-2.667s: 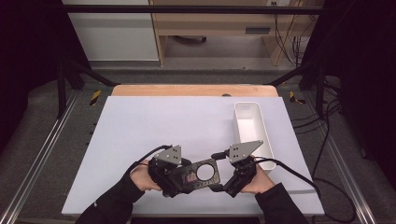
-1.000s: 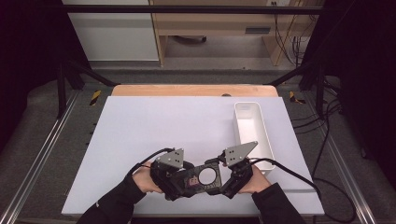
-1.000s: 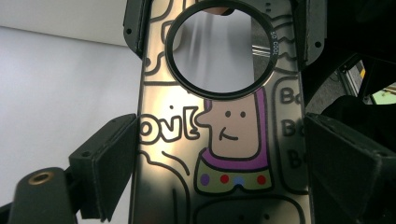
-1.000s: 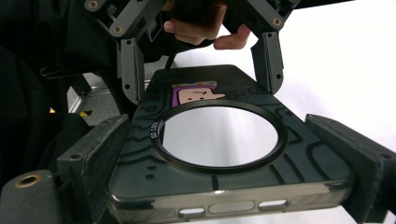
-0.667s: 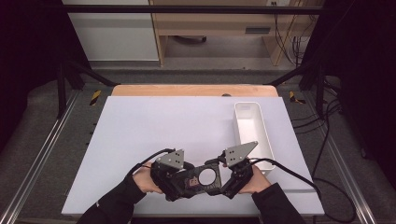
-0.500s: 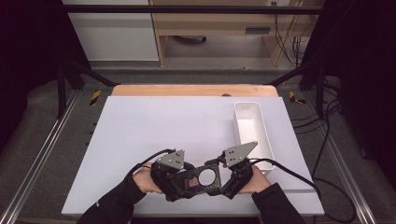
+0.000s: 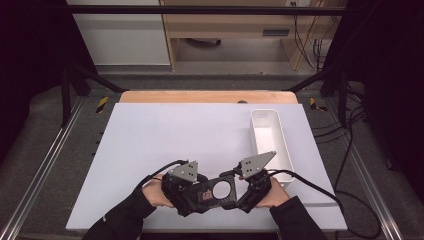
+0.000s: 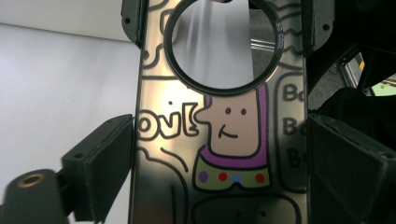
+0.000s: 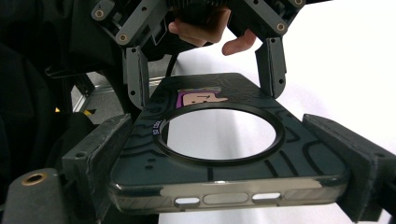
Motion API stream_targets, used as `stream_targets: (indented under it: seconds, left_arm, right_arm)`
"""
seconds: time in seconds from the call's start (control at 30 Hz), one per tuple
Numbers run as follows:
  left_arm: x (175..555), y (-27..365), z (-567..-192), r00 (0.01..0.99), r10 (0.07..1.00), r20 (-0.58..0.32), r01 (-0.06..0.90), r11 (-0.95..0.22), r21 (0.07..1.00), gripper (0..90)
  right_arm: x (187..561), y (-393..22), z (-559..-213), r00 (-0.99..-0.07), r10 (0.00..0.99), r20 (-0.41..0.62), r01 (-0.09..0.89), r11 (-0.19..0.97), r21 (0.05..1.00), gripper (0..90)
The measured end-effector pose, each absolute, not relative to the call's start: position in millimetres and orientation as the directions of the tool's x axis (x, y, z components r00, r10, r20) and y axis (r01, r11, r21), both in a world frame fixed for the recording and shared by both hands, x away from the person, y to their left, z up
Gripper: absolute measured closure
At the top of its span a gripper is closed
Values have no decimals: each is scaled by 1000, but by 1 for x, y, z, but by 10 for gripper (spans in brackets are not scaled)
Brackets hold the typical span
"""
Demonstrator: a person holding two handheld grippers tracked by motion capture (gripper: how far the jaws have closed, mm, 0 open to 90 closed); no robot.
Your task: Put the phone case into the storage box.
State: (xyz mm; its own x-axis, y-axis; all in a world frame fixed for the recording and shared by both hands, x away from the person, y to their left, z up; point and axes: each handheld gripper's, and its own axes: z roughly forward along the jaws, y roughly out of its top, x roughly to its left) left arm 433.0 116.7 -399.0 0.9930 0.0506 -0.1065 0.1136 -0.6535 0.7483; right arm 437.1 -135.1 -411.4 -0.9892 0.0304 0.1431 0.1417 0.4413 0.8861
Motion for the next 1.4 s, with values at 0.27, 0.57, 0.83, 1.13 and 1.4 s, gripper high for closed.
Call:
stream_targets:
  seconds: [0.27, 0.57, 0.83, 1.13, 1.4]
  left_arm:
    - [434, 122, -395, 992, 71, -101, 123, -652, 748, 46]
    - [436, 128, -395, 992, 113, -62, 123, -675, 727, 17]
    - [435, 128, -399, 994, 108, -22, 92, -704, 704, 9]
    - [437, 124, -402, 995, 100, -8, 80, -736, 672, 10]
    - [440, 119, -402, 995, 100, -3, 77, -751, 655, 10]
  right_arm:
    - [437, -138, -407, -990, 56, 128, 140, 458, 878, 120]
    - [441, -147, -395, -990, 96, 103, 137, 500, 855, 120]
    - [445, -143, -376, -993, 92, 79, 118, 586, 801, 119]
    - [450, -132, -367, -994, 82, 67, 105, 669, 736, 119]
    - [453, -120, -364, -996, 67, 59, 89, 705, 704, 119]
